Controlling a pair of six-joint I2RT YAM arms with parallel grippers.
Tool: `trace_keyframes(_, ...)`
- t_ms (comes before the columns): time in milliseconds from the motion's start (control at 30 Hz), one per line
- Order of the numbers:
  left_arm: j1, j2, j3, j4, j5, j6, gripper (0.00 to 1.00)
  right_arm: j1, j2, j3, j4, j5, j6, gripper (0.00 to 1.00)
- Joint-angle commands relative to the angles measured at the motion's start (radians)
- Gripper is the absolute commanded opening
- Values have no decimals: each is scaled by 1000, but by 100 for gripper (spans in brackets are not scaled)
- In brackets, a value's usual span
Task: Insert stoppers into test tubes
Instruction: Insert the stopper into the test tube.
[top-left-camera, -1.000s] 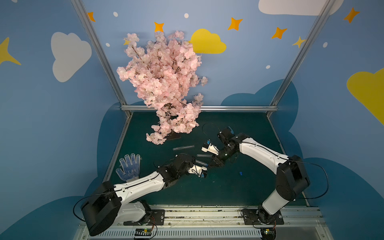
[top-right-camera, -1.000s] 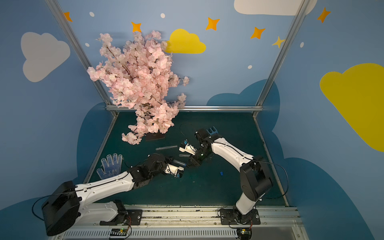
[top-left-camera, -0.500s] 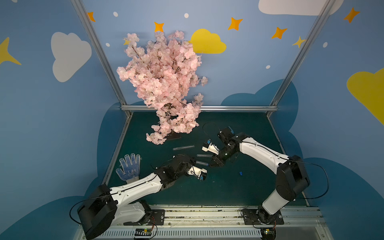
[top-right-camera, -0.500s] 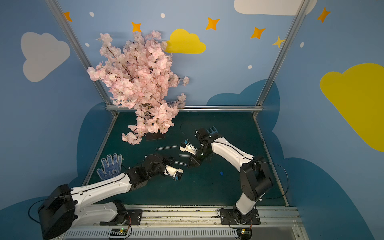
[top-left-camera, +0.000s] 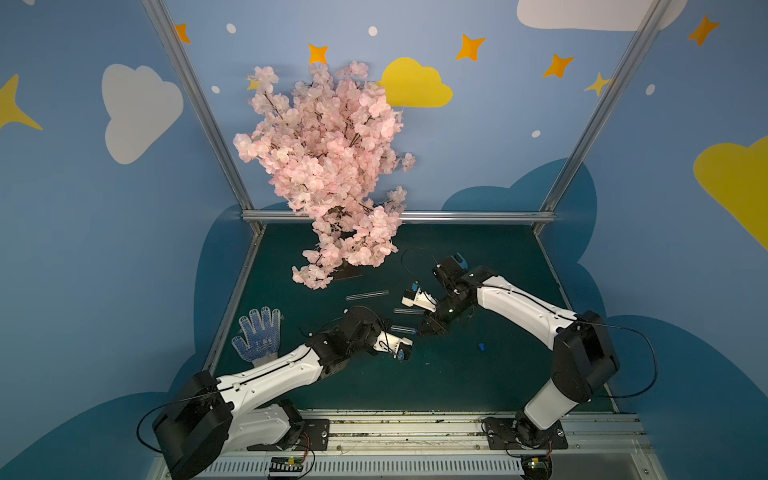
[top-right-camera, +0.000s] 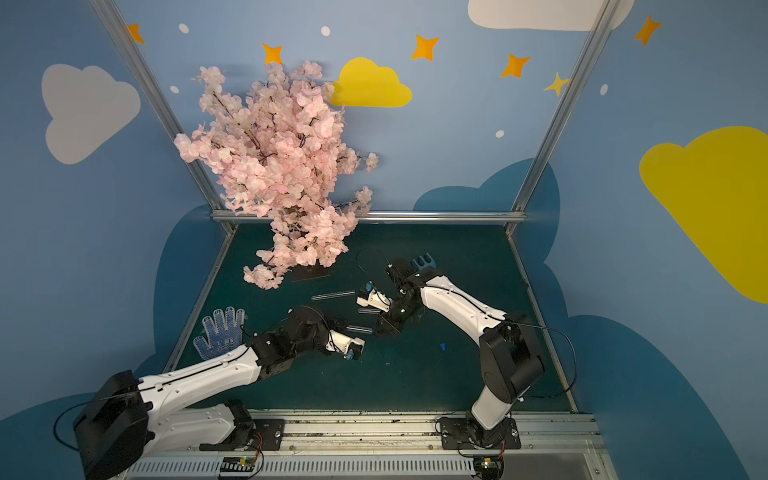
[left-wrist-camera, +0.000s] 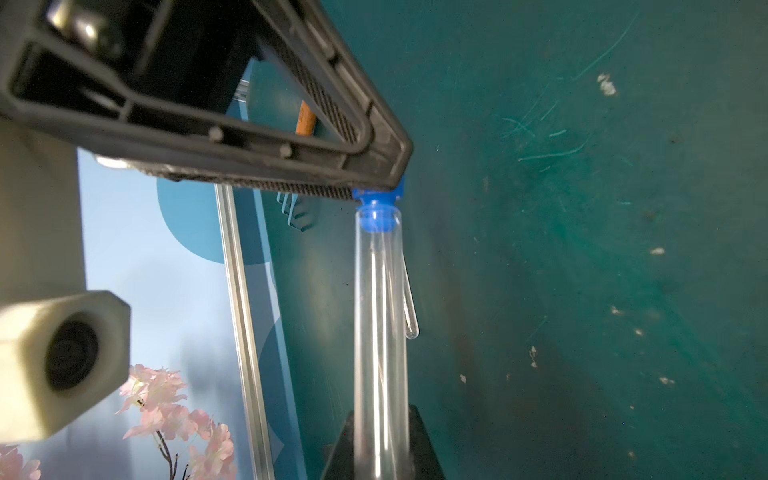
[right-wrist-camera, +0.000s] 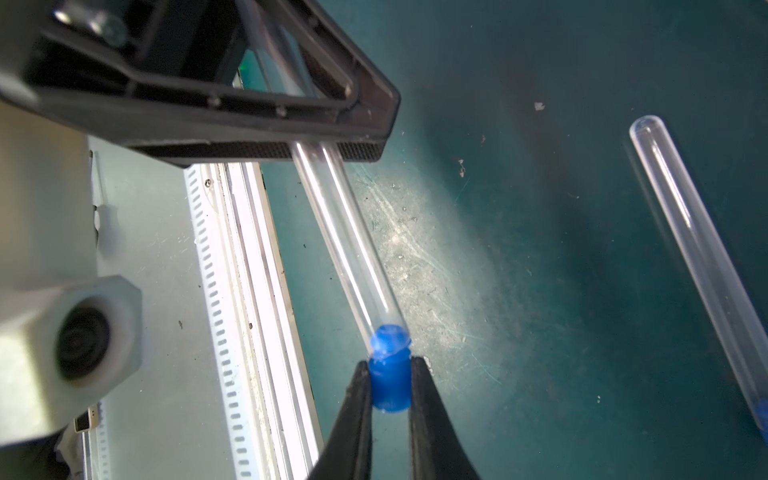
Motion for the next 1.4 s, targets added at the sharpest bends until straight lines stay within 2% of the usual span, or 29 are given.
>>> trace_keyframes(0, -44, 32, 49, -1, 214, -23, 2, 56, -38, 71, 206, -186, -35, 1)
trace_keyframes(500, -35, 64, 67, -23, 210, -47, 2, 78, -74, 51, 216, -238, -107, 0)
trace_keyframes(700, -34, 51, 64, -5, 223, -55, 2, 79, -73, 49, 218, -211, -110, 0)
trace_keyframes(1033, -38, 25, 62, 7, 201, -19, 2, 78, 28, 135, 145, -75, -24, 0)
trace_keyframes(1367, -46, 15, 41, 41, 206, 1, 2, 84, 53, 158, 199, -107, 34, 0)
